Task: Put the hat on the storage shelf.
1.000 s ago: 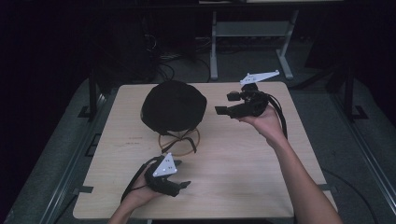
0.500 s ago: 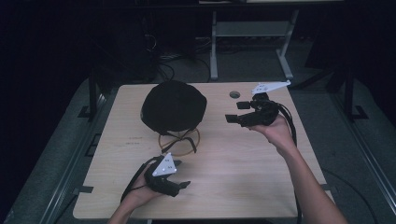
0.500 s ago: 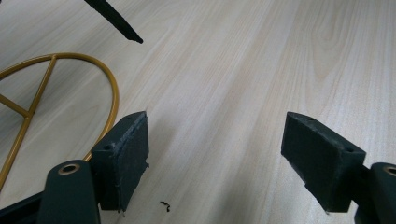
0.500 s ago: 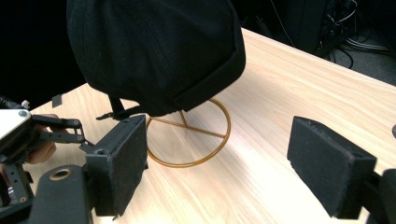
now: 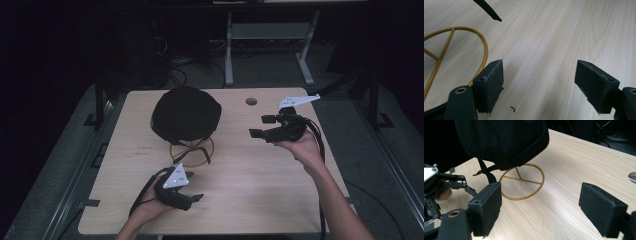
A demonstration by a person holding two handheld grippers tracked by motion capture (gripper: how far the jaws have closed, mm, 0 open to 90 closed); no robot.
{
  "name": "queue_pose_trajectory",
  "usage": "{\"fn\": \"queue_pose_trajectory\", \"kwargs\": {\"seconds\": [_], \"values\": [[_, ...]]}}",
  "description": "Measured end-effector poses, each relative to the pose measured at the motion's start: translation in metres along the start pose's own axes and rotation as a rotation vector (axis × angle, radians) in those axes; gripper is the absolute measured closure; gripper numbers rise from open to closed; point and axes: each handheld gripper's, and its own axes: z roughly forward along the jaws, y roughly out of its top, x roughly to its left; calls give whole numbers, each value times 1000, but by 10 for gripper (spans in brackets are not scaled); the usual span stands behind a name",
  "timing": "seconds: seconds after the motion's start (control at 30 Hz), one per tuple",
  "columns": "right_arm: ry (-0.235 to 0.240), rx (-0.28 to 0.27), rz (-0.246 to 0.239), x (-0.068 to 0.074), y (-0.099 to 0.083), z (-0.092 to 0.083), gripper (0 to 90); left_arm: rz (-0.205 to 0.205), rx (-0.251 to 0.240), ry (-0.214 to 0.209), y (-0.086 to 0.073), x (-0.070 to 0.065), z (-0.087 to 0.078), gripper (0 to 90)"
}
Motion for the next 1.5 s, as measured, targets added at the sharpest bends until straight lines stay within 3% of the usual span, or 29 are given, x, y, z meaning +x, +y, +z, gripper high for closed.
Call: {"fn": "queue_pose_trajectory", "kwargs": {"seconds": [0.4,1.5], "values": [[-14,12,9,-2,-18,-10,168,-13,-26,-11,-1,2,-2,228],[-31,23,95,-15,-84,-31,160,-13,-14,-12,-2,2,-1,228]]}}
